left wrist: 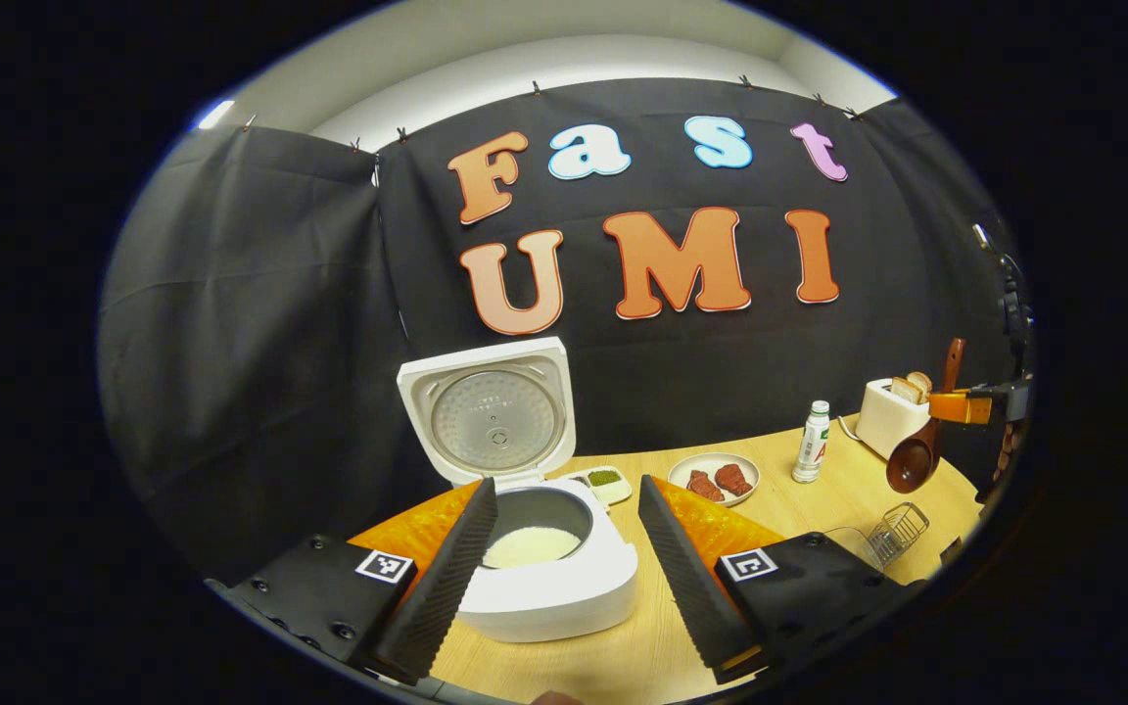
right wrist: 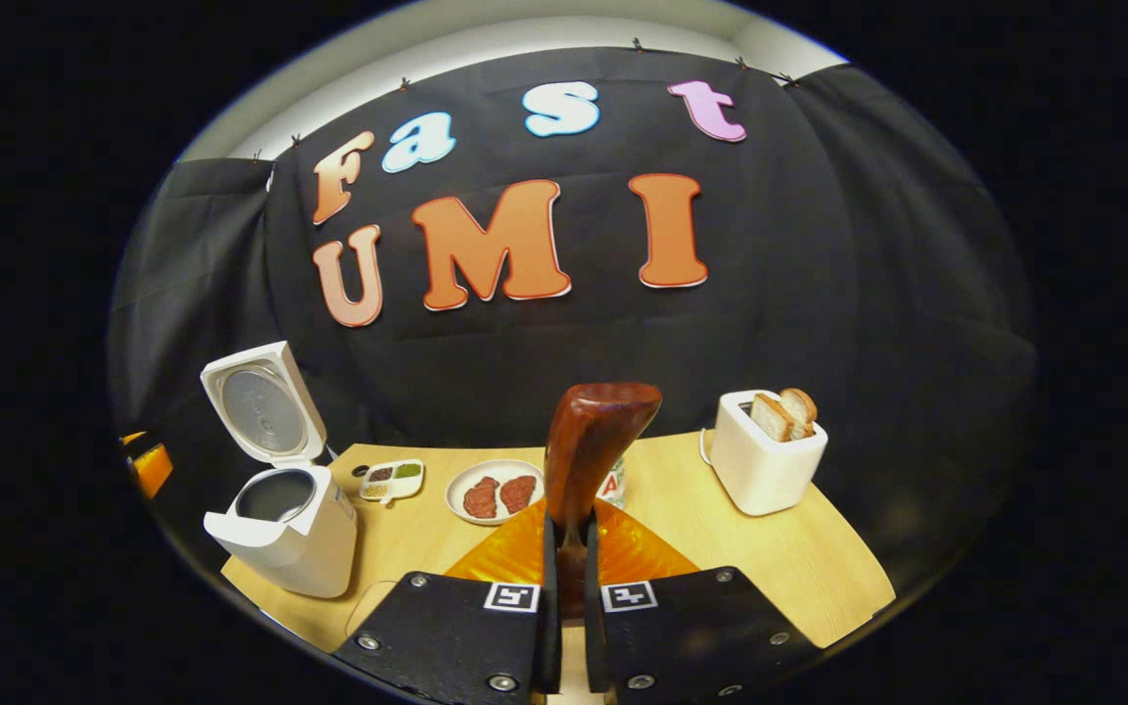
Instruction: Close the left gripper, press the button to open the rice cooker; take a wooden spoon from the chopstick holder with the right hand, scoop a spoonful of rice and pour it into the rice cooker, then put the wooden spoon back into the chopstick holder.
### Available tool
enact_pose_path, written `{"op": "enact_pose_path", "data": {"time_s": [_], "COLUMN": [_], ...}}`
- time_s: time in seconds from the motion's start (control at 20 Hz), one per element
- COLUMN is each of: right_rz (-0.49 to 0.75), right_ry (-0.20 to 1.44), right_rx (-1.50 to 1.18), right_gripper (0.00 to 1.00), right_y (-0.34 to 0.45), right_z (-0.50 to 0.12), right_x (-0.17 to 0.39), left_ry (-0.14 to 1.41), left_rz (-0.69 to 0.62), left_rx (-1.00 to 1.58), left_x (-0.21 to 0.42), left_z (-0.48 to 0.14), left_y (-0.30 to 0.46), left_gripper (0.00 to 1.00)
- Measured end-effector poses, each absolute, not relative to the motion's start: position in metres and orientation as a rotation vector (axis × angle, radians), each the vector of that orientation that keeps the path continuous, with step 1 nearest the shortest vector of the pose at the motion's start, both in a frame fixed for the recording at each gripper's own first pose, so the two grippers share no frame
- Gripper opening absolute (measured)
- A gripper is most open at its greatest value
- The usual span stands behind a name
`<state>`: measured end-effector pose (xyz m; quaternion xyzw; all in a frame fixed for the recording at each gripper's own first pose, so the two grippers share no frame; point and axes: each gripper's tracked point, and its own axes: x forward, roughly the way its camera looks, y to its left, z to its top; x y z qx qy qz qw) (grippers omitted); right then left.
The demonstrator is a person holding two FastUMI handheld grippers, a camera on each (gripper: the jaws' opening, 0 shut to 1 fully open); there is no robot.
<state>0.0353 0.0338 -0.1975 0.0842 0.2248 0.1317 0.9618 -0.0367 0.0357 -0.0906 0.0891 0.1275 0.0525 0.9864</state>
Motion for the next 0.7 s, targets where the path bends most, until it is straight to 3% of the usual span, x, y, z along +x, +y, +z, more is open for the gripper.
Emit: {"op": "enact_pose_path", "data": {"time_s": [0.7], "right_rz": [0.121], "right_ry": [0.632], "right_rx": [0.332], "right_gripper": [0.1], "right_y": [-0.011], "right_z": [-0.316], "right_x": [0.012], "left_ry": [0.227], "left_rz": [0.158], "left_rx": [0.213], "left_x": [-0.017], "left_z": [-0.071], "left_y": [0.042], "left_gripper": [0.96]}}
